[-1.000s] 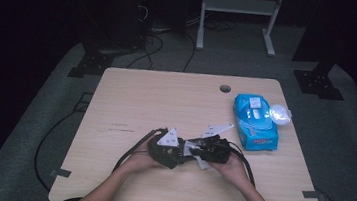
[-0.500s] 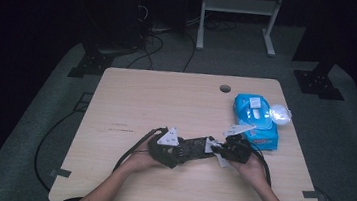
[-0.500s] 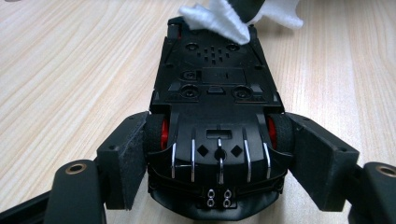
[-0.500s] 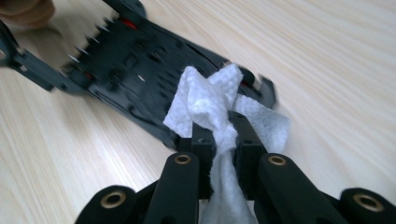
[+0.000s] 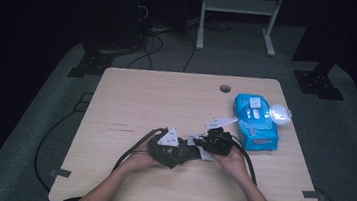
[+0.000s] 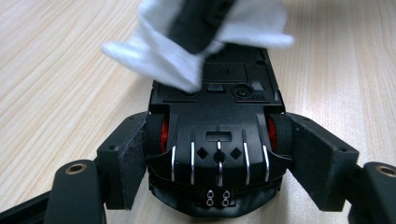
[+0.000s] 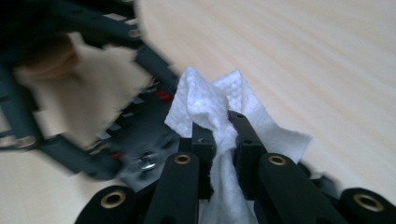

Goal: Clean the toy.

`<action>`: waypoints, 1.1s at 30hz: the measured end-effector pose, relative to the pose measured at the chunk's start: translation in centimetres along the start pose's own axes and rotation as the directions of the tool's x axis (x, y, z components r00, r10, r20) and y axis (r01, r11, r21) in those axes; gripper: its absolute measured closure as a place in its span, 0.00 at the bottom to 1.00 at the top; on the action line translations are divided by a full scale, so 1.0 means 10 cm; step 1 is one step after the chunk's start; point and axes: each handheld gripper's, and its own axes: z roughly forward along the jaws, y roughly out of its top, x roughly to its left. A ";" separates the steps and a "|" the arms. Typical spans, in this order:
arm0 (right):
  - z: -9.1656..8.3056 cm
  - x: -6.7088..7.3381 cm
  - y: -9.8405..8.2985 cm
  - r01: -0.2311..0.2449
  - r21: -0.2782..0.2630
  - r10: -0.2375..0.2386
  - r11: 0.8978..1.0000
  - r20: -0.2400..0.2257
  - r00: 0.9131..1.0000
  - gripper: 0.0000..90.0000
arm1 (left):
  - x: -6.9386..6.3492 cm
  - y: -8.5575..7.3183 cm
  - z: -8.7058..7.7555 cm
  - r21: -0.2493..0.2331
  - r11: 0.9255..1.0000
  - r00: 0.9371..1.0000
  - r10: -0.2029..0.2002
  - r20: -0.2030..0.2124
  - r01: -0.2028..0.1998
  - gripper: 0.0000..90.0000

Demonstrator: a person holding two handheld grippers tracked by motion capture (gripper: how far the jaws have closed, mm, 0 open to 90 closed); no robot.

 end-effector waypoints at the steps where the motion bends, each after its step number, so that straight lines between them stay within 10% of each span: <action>1: 0.00 0.00 0.00 0.000 0.000 0.000 1.000 0.000 1.000 0.91 | 0.00 0.00 0.00 0.000 1.000 1.000 0.000 0.000 0.000 0.29; 8: -0.22 -0.34 -0.25 -0.118 -0.011 0.119 0.993 0.052 0.992 0.90 | -0.01 0.01 0.00 -0.015 1.000 1.000 -0.009 -0.005 0.009 0.29; 22: -0.42 -0.04 -0.36 -0.015 0.029 0.014 0.999 0.014 1.000 0.90 | -0.03 0.00 0.04 0.000 1.000 1.000 0.005 0.011 -0.005 0.29; 33: -0.40 -0.01 -0.33 0.000 0.050 0.001 0.999 -0.013 1.000 0.90 | 0.02 0.00 0.02 -0.021 0.998 0.997 -0.059 0.041 0.060 0.27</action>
